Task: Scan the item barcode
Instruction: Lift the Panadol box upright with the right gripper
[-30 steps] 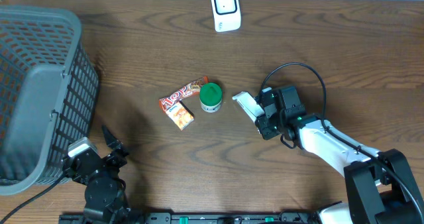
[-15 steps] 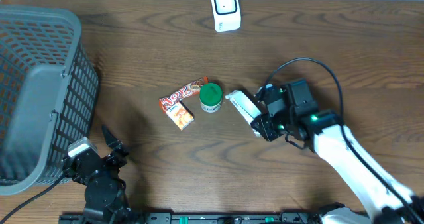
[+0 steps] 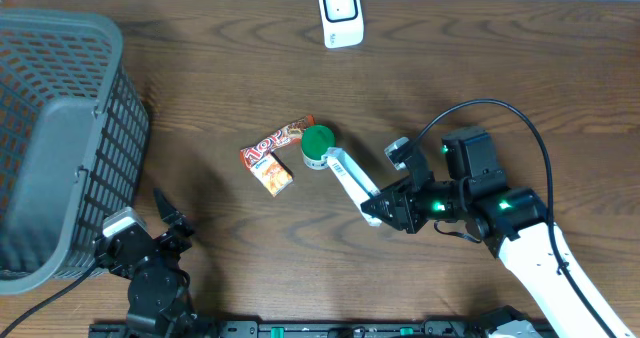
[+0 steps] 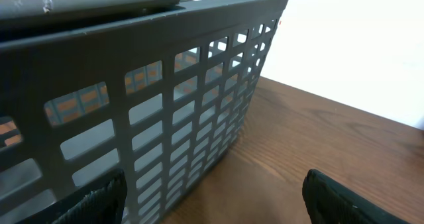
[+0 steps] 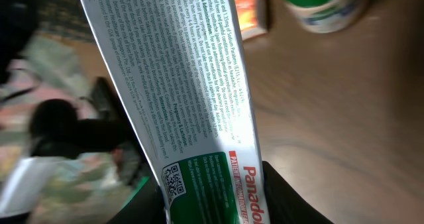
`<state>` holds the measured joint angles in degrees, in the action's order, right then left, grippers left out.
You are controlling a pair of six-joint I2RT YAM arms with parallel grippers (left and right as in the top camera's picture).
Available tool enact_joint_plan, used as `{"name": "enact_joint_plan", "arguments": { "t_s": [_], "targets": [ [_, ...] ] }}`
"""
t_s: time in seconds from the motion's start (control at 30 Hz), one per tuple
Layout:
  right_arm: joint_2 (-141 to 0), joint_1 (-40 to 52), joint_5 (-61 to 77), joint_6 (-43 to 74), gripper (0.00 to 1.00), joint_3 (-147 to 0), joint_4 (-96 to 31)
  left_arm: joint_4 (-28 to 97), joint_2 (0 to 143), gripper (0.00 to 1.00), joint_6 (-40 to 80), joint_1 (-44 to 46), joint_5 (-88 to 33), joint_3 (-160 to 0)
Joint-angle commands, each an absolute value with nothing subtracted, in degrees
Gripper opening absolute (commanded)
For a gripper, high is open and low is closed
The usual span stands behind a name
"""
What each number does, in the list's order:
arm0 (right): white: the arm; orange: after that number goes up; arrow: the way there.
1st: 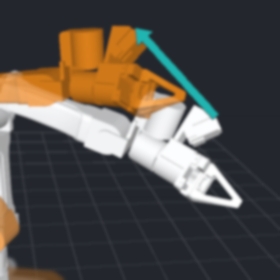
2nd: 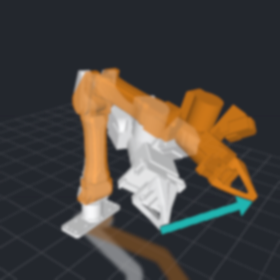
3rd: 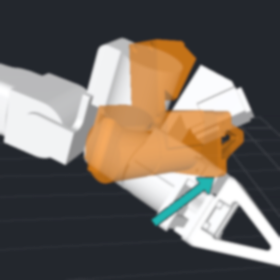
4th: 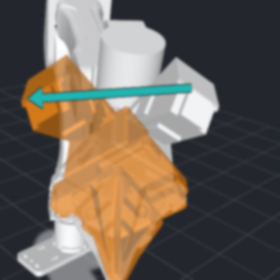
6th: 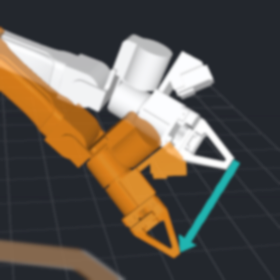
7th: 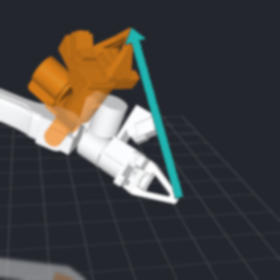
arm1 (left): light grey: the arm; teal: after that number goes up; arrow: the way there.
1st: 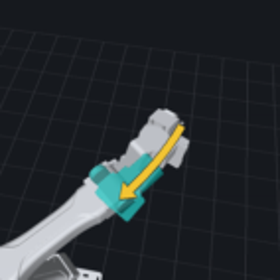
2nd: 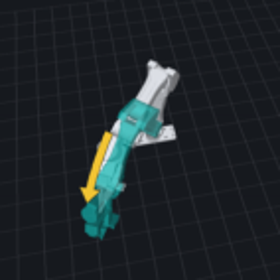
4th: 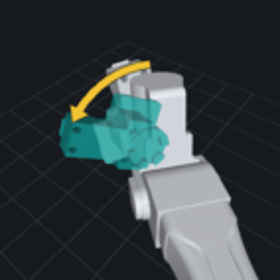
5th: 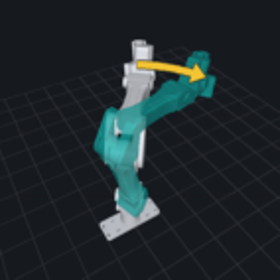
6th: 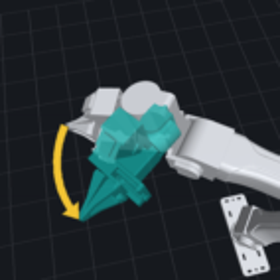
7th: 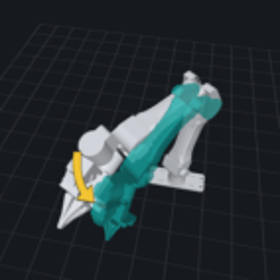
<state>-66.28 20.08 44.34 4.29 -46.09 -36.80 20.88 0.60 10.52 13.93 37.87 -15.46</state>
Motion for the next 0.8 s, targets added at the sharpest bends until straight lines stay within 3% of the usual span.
{"name": "enact_joint_plan", "arguments": {
  "t_s": [0.0, 0.2, 0.77],
  "targets": [
    [-65.93, 18.35, 53.08, 7.92, 0.30, -47.24, -36.86, 20.97, 0.60, 0.85, 10.83, 13.85, 38.59, -15.64],
    [-66.00, 14.20, 54.15, 10.92, 0.37, -47.24, -36.82, 20.97, 0.60, 0.85, 10.83, 13.85, 38.59, -15.64],
    [-66.02, 9.19, 62.02, 10.87, 0.36, -47.22, -36.88, 20.97, 0.60, 0.85, 10.83, 13.85, 38.61, -15.64]
  ]
}}
